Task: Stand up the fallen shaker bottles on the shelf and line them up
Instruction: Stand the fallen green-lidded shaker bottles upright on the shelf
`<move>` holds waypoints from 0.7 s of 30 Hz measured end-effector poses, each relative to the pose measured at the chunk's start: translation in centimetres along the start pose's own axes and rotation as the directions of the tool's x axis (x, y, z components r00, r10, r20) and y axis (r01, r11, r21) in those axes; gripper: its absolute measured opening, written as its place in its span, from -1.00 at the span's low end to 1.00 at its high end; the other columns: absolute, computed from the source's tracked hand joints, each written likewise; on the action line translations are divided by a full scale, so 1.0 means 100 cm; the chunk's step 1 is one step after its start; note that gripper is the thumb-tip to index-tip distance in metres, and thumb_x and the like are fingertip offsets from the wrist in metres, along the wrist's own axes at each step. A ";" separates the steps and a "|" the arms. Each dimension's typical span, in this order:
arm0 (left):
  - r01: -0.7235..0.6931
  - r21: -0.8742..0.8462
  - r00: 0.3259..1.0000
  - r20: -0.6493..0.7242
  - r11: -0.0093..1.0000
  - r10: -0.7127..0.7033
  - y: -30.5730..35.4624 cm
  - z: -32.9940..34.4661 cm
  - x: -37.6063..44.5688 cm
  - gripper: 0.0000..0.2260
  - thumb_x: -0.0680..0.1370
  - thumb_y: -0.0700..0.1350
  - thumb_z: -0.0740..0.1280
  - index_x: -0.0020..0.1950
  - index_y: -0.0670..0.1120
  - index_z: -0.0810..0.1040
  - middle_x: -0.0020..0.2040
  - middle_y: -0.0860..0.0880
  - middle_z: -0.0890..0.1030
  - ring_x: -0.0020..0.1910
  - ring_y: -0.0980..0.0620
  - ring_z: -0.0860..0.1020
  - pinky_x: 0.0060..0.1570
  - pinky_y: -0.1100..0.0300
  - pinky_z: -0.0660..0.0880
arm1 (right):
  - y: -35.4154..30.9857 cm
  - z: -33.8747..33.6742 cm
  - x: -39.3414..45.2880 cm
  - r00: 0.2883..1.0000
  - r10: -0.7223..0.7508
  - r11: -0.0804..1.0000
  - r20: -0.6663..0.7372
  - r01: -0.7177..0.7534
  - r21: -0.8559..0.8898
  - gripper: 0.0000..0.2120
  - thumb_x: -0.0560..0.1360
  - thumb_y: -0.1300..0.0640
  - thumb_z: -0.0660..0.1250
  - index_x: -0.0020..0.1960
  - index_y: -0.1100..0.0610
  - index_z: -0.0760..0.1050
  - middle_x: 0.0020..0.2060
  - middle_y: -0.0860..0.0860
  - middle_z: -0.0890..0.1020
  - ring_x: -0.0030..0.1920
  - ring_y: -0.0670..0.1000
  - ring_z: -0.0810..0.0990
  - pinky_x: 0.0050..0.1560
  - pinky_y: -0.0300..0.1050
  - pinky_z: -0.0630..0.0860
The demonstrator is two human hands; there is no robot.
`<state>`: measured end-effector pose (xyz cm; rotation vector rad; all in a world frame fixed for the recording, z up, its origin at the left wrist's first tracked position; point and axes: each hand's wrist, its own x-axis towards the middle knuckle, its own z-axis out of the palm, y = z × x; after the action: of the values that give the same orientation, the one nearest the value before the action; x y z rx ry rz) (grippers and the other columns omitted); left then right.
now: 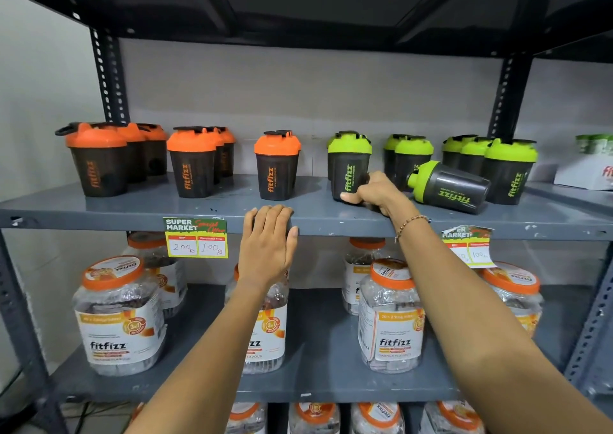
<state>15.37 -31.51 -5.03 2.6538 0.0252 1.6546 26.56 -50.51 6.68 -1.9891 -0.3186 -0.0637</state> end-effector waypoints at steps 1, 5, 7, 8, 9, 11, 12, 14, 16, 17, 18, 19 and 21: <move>-0.001 0.000 1.000 -0.004 1.000 0.001 0.000 0.001 0.000 -0.66 0.59 0.04 0.06 0.19 -0.11 0.47 0.15 -0.09 0.56 0.13 -0.10 0.48 0.33 0.02 0.18 | 0.000 0.002 0.000 1.000 0.007 1.000 -0.013 -0.007 -0.012 -0.63 0.28 0.25 0.54 0.05 0.23 0.56 -0.20 0.11 0.65 -0.37 0.01 0.55 -0.48 -0.26 0.47; -0.011 0.001 0.999 -0.032 1.000 0.011 -0.001 0.003 0.000 -0.67 0.59 0.02 0.07 0.19 -0.12 0.48 0.14 -0.10 0.56 0.14 -0.09 0.46 0.33 0.01 0.18 | 0.002 0.004 0.005 0.999 0.011 0.999 -0.050 -0.014 -0.053 -0.72 0.27 0.26 0.55 -0.07 0.14 0.55 -0.11 0.11 0.66 -0.32 -0.02 0.55 -0.54 -0.34 0.39; -0.014 -0.009 0.998 -0.058 1.000 0.013 0.000 0.003 0.000 -0.68 0.58 0.00 0.08 0.17 -0.13 0.49 0.12 -0.10 0.56 0.13 -0.09 0.45 0.33 0.00 0.18 | 0.003 0.003 0.004 0.998 0.012 0.996 -0.058 -0.017 -0.090 -0.65 0.26 0.22 0.56 0.00 0.18 0.56 -0.07 0.12 0.67 -0.22 0.04 0.58 -0.43 -0.25 0.41; 0.000 -0.018 0.998 -0.069 1.000 -0.002 0.002 0.003 0.000 -0.68 0.58 0.00 0.08 0.16 -0.14 0.50 0.11 -0.10 0.56 0.12 -0.10 0.47 0.34 0.00 0.18 | 0.003 0.002 0.003 0.998 0.007 0.994 -0.058 -0.013 -0.109 -0.60 0.26 0.19 0.57 0.04 0.20 0.55 -0.05 0.12 0.66 -0.16 0.07 0.58 -0.38 -0.22 0.42; 0.025 -0.032 0.997 -0.072 0.999 -0.028 0.005 0.003 0.001 -0.68 0.58 -0.01 0.09 0.15 -0.14 0.51 0.10 -0.10 0.57 0.12 -0.10 0.48 0.36 0.00 0.17 | 0.004 0.002 0.002 0.999 -0.001 0.993 -0.052 -0.006 -0.122 -0.56 0.26 0.17 0.58 0.08 0.21 0.55 -0.03 0.12 0.66 -0.10 0.09 0.59 -0.29 -0.19 0.46; 0.091 -0.063 0.993 -0.071 0.994 -0.095 0.012 0.002 0.001 -0.70 0.57 -0.03 0.11 0.13 -0.14 0.52 0.09 -0.10 0.57 0.14 -0.11 0.50 0.41 -0.03 0.15 | 0.004 0.000 0.001 1.000 -0.023 0.993 -0.012 0.021 -0.120 -0.52 0.27 0.14 0.58 0.13 0.22 0.54 0.03 0.12 0.66 0.00 0.11 0.61 -0.10 -0.11 0.52; 0.118 -0.073 0.989 -0.076 0.990 -0.124 0.016 0.002 0.002 -0.72 0.57 -0.05 0.11 0.12 -0.13 0.52 0.09 -0.09 0.57 0.15 -0.10 0.49 0.43 -0.04 0.14 | 0.006 -0.002 0.000 0.999 -0.033 0.993 0.003 0.033 -0.117 -0.52 0.28 0.12 0.57 0.14 0.21 0.54 0.04 0.11 0.66 0.02 0.11 0.61 -0.05 -0.08 0.51; 0.145 -0.082 0.983 -0.100 0.986 -0.153 0.022 0.002 0.003 -0.74 0.58 -0.06 0.12 0.11 -0.12 0.53 0.09 -0.08 0.57 0.17 -0.09 0.48 0.44 -0.08 0.13 | 0.008 -0.006 -0.004 0.998 -0.068 0.990 0.000 0.068 -0.123 -0.57 0.34 0.08 0.52 0.15 0.22 0.54 0.03 0.12 0.66 0.04 0.13 0.61 0.00 -0.05 0.53; 0.131 -0.070 0.983 -0.118 0.989 -0.138 0.033 0.004 0.003 -0.72 0.58 -0.04 0.11 0.11 -0.11 0.55 0.11 -0.06 0.58 0.19 -0.08 0.48 0.43 -0.07 0.12 | 0.011 -0.014 -0.009 0.987 -0.149 0.978 -0.063 0.137 -0.159 -0.64 0.40 0.09 0.46 0.11 0.27 0.55 0.01 0.16 0.65 0.06 0.15 0.61 0.07 -0.04 0.53; 0.114 -0.067 0.986 -0.118 0.991 -0.121 0.042 0.006 0.004 -0.70 0.58 -0.03 0.10 0.11 -0.10 0.56 0.12 -0.05 0.59 0.19 -0.08 0.48 0.42 -0.05 0.11 | 0.012 -0.021 -0.012 0.973 -0.198 0.966 -0.117 0.174 -0.191 -0.67 0.42 0.11 0.44 0.09 0.29 0.56 -0.02 0.17 0.65 0.05 0.15 0.60 0.06 -0.06 0.52; 0.097 -0.071 0.988 -0.112 0.993 -0.105 0.053 0.008 0.004 -0.69 0.58 -0.02 0.09 0.12 -0.10 0.56 0.13 -0.04 0.59 0.19 -0.08 0.48 0.42 -0.04 0.11 | 0.012 -0.031 -0.015 0.956 -0.239 0.956 -0.167 0.202 -0.212 -0.69 0.43 0.12 0.43 0.08 0.30 0.57 0.02 0.20 0.66 0.08 0.15 0.60 0.10 -0.06 0.50; 0.083 -0.081 0.990 -0.103 0.993 -0.091 0.066 0.011 0.006 -0.68 0.58 -0.01 0.08 0.13 -0.10 0.56 0.12 -0.03 0.60 0.18 -0.08 0.49 0.42 -0.03 0.11 | 0.010 -0.042 -0.018 0.943 -0.269 0.949 -0.196 0.226 -0.219 -0.70 0.44 0.14 0.42 0.09 0.29 0.58 0.06 0.19 0.66 0.12 0.13 0.60 0.15 -0.07 0.48; 0.042 -0.091 0.994 -0.096 0.995 -0.051 0.092 0.018 0.010 -0.67 0.58 -0.01 0.08 0.13 -0.10 0.57 0.11 -0.04 0.61 0.16 -0.07 0.52 0.40 -0.03 0.14 | 0.004 -0.072 -0.024 0.926 -0.319 0.932 -0.203 0.268 -0.244 -0.72 0.44 0.16 0.42 0.12 0.24 0.60 0.08 0.15 0.67 0.14 0.09 0.60 0.18 -0.14 0.46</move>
<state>17.46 -40.69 -4.77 2.4865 0.0138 1.7280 25.07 -57.61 8.98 -2.1016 -0.4682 -0.5479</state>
